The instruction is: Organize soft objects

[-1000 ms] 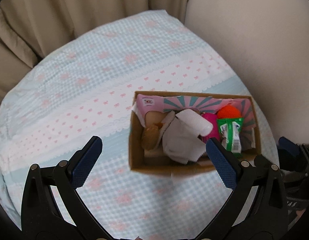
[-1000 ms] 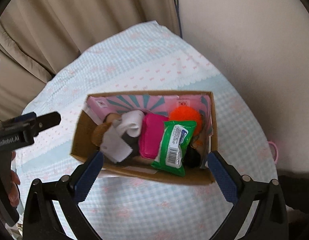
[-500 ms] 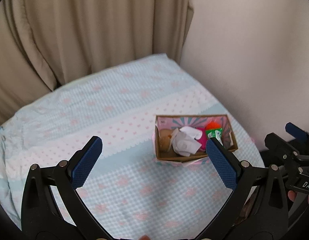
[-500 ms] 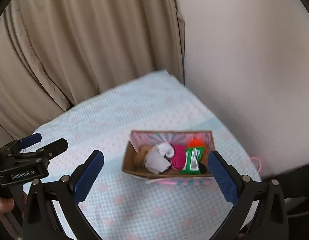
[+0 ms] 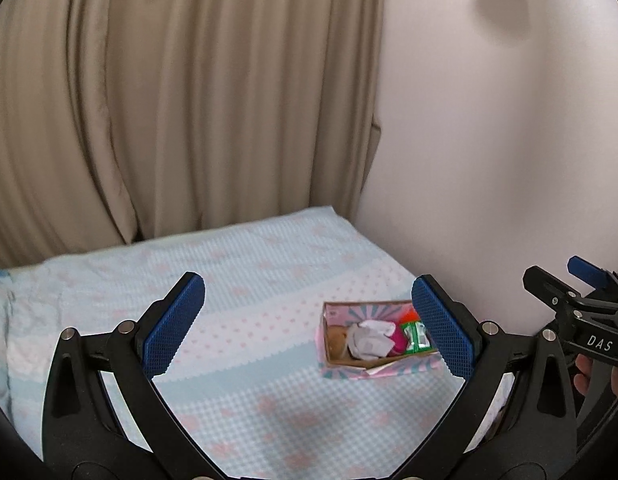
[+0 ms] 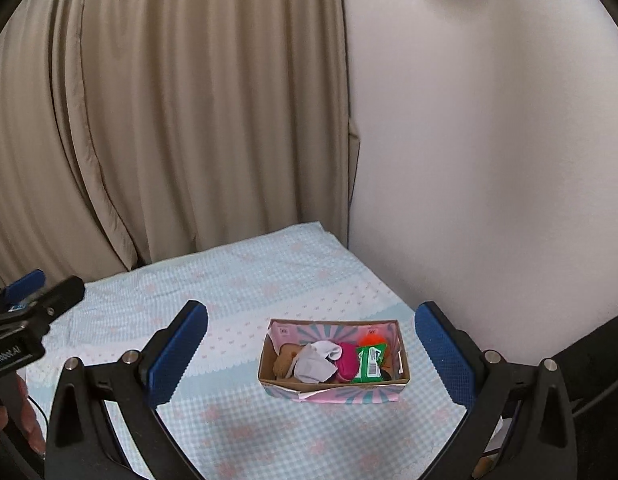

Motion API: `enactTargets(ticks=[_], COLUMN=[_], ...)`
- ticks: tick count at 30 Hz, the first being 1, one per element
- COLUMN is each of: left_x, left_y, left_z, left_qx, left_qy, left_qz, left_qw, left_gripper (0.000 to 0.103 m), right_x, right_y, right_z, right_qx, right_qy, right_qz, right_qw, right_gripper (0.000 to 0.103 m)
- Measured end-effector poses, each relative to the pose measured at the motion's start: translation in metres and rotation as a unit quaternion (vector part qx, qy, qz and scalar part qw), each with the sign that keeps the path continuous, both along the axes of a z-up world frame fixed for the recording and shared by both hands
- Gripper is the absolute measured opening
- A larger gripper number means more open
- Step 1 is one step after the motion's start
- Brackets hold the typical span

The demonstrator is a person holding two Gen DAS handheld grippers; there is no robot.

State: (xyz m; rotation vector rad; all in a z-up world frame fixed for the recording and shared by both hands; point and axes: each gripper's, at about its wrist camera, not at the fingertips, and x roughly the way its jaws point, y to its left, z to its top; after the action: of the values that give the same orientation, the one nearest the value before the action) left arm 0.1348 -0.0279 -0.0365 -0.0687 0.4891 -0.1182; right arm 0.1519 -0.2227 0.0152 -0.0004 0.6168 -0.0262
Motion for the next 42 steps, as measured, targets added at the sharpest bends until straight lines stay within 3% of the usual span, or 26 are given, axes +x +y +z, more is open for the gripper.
enactTargets(ticks=[8, 42], left_x=[-0.021, -0.028], left_y=[-0.007, -0.020], left_z=[0.009, 0.008], left_qx=[0.030, 0.024], left_qy=[-0.025, -0.025], left_qz=[0.000, -0.012], left_qw=[0.9993, 0.9993], left_gripper=[0.103, 0.103], right_x=[-0.024, -0.037], right_y=[0.003, -0.010], right_z=[0.008, 0.021], right_qx=[-0.001, -0.013], right_qy=[-0.019, -0.036], right_qz=[-0.017, -0.042], right_qw=[1.000, 0.998], right_gripper=[0.103, 0.103])
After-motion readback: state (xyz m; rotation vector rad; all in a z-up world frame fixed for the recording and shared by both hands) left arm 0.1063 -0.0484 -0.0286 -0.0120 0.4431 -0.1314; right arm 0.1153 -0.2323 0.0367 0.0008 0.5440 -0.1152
